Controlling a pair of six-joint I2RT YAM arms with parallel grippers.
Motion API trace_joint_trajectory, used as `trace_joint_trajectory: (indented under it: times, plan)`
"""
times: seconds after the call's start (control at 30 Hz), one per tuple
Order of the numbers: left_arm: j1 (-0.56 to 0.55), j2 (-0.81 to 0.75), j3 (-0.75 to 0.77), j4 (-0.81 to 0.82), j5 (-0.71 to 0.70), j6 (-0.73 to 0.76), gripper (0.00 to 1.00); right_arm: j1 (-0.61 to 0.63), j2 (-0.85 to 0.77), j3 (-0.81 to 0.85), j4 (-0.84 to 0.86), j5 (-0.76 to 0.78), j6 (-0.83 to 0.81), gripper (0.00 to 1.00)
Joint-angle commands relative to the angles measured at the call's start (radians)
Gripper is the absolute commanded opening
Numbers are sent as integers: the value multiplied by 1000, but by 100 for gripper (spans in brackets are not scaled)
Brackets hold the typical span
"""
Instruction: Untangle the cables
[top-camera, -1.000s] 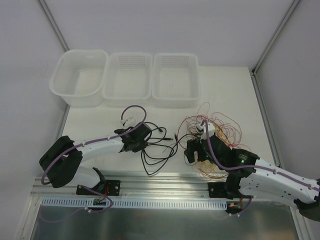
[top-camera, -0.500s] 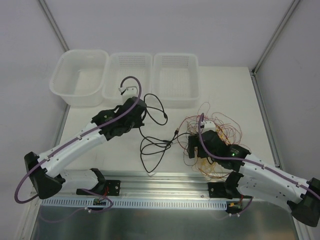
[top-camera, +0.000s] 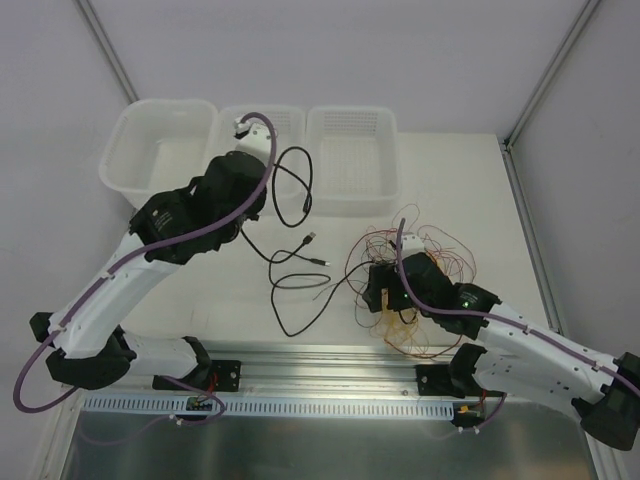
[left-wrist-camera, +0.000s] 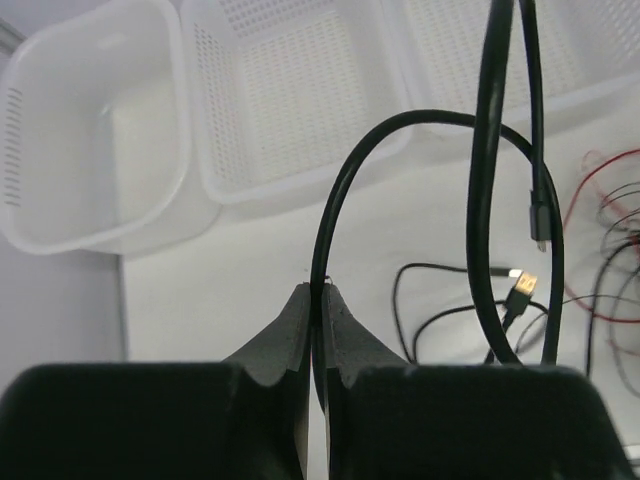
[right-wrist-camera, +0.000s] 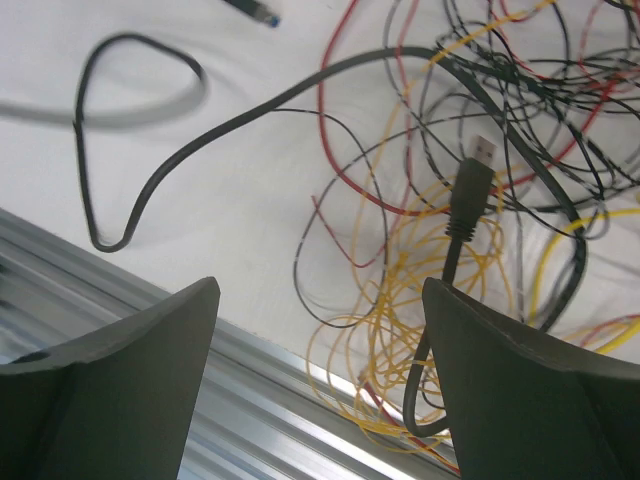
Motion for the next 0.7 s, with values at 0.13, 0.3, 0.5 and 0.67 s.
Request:
trace_joint_trajectory:
  times: [0.13,0.3,0.5,0.67]
  plan:
    - [-19,71,-67,-71,-132,123,0,-1,85,105,165,-122,16,86]
    - [3,71,11,-71,-224,122,0,-3,173,180,108,-73,4,86]
    - [202,86,111,-65,-19,-19,0,-4,158,183,65,-65,-16,86]
    - [387,109,172,10,79,-82,0,-4,95,171,2,-53,-47,86]
